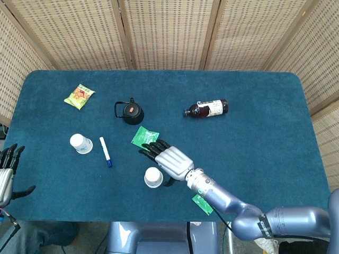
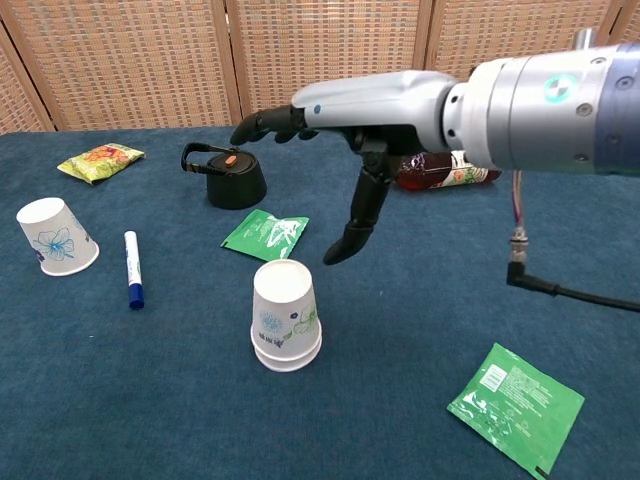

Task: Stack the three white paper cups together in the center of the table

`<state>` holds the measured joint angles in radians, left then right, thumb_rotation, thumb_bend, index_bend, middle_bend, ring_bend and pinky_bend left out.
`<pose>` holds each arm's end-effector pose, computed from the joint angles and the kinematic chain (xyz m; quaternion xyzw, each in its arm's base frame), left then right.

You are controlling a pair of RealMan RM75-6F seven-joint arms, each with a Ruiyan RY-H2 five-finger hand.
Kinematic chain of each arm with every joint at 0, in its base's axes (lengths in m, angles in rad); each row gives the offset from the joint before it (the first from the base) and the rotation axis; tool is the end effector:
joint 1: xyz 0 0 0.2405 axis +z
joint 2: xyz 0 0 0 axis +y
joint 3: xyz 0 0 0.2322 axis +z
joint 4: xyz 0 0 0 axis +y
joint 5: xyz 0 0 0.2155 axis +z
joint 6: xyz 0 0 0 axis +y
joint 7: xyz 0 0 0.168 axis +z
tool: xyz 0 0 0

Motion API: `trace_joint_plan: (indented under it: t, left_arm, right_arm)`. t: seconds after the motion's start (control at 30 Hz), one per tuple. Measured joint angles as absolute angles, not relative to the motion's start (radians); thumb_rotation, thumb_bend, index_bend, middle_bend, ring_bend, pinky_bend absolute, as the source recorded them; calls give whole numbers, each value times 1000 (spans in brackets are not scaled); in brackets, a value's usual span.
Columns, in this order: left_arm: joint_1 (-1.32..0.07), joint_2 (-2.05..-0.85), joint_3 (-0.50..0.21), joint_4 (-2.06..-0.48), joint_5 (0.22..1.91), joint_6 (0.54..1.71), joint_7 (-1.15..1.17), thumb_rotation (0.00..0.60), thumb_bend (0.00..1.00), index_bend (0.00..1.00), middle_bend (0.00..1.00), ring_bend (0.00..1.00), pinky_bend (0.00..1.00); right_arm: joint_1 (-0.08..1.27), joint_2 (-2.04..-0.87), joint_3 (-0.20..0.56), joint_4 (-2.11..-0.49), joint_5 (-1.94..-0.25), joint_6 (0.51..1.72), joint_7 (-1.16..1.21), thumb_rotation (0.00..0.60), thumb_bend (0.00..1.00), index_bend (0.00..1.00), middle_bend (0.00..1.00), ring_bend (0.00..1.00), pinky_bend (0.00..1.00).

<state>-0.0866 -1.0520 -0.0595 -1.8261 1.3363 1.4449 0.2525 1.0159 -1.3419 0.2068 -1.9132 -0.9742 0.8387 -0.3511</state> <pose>-0.2793 0.2009 0.1460 -0.5836 -0.4062 -0.3160 0.6282 0.0110 -0.3037 -0.0129 0.8106 -0.3593 0.4009 0.2304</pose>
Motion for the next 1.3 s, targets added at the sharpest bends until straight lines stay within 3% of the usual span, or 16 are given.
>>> trace_joint_plan:
  t: [0.27, 0.43, 0.6, 0.7, 0.83, 1.1, 1.3]
  left_arm:
    - [-107, -1046, -81, -1805, 1332, 1439, 256, 600, 0, 0, 0, 0, 0]
    - [-184, -1052, -113, -1714, 1344, 1367, 255, 600, 0, 0, 0, 0, 0]
    - [-284, -1071, -130, -1586, 1426, 1275, 164, 600, 0, 0, 0, 0, 24]
    - [-345, -1092, -135, -1516, 1477, 1218, 115, 600, 0, 4, 0, 3, 100]
    - [-412, -1123, -138, -1442, 1498, 1130, 67, 600, 0, 87, 2, 60, 158]
    - [-571, -1210, -141, -1289, 1432, 857, 27, 600, 0, 215, 99, 151, 246]
    - [-613, -1267, -130, -1214, 1420, 819, -27, 600, 22, 279, 150, 195, 276]
  right_arm:
    - [954, -1291, 145, -1838, -1124, 933, -383, 600, 0, 12, 33, 0, 8]
    - [852, -1275, 63, -1626, -1377, 1063, -244, 600, 0, 33, 44, 8, 9]
    - [702, -1263, -16, -1453, -1489, 1218, -52, 600, 0, 24, 49, 9, 1]
    - [622, -1250, -49, -1450, -1498, 1277, 0, 600, 0, 23, 46, 10, 0]
    - [539, -1231, -78, -1483, -1503, 1344, 7, 600, 0, 27, 64, 9, 0]
    - [356, -1210, -108, -1569, -1499, 1513, -78, 600, 0, 30, 66, 9, 0]
    - [319, -1185, -100, -1623, -1534, 1538, -132, 600, 0, 33, 64, 7, 0]
